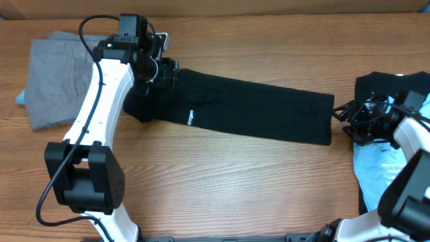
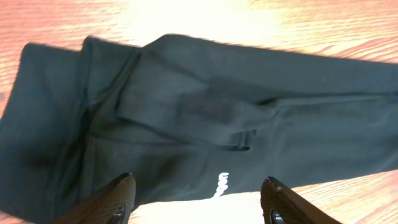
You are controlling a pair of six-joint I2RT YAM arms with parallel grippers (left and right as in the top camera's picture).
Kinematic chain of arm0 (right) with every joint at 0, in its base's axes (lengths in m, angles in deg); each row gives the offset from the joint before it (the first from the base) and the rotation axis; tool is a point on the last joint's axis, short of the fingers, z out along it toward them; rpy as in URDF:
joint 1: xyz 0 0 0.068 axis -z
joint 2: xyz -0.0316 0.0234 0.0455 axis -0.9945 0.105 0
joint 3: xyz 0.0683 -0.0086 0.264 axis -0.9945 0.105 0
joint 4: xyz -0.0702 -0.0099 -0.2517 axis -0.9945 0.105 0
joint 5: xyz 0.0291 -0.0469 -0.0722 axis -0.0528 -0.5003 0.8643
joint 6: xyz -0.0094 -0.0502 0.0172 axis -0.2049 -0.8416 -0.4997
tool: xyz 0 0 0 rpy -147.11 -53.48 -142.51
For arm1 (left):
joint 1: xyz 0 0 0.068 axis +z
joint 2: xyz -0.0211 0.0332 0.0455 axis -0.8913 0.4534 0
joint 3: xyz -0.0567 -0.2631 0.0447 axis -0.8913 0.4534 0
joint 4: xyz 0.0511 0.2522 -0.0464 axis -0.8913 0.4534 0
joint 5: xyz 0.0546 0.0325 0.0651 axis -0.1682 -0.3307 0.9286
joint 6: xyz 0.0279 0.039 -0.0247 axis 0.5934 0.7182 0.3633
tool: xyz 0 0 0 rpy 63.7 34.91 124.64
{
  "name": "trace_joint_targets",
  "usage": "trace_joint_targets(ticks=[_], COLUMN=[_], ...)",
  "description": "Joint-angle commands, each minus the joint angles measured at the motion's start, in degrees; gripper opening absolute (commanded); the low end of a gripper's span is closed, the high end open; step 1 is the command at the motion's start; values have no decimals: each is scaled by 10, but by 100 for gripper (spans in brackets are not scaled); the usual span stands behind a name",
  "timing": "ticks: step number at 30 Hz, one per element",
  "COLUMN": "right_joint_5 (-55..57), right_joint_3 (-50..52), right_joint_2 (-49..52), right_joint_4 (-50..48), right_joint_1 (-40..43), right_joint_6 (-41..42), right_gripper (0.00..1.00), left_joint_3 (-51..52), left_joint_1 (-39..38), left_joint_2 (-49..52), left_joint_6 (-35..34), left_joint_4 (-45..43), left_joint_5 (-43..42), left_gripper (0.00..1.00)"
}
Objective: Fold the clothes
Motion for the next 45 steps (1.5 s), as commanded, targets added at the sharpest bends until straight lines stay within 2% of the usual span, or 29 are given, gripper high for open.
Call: trace_joint_targets(ticks=[1, 4, 6, 9, 15, 17, 20, 24, 30, 36, 45], right_joint_5=[32, 48, 49, 46, 45, 55, 87, 103, 116, 128, 146], right_joint_3=[6, 6, 6, 6, 6, 5, 1, -24, -89, -141, -146], right_joint_2=[44, 66, 72, 80, 100, 100, 99, 89, 38, -21, -46], right_joint_4=[-18, -30, -31, -33, -21, -24, -20, 14, 90, 148, 167], right_joint_1=[-19, -28, -31, -41, -85, -92, -87, -62, -34, -46, -175], right_joint_6=[-16, -45, -57, -59, -82, -82, -77, -62, -55, -55, -51], right_gripper=[76, 75, 70, 53, 50, 40, 18, 4, 4, 4, 4], left_joint_3=[-4, -4, -4, -4, -4, -4, -4, -4, -4, -4, -4], left_joint_1=[3, 3, 3, 3, 3, 3, 3, 3, 3, 3, 3], left_joint_2=[-3, -3, -3, -3, -3, -3, -3, -3, -3, -3, -3], left_joint_6=[16, 20, 20, 20, 20, 20, 20, 20, 20, 20, 20], left_joint_4=[10, 19, 22, 23, 12, 12, 15, 19, 18, 18, 16], left_joint_5=[35, 34, 34, 34, 32, 32, 33, 33, 33, 33, 33], left_gripper=[72, 72, 72, 72, 76, 76, 77, 77, 77, 76, 75])
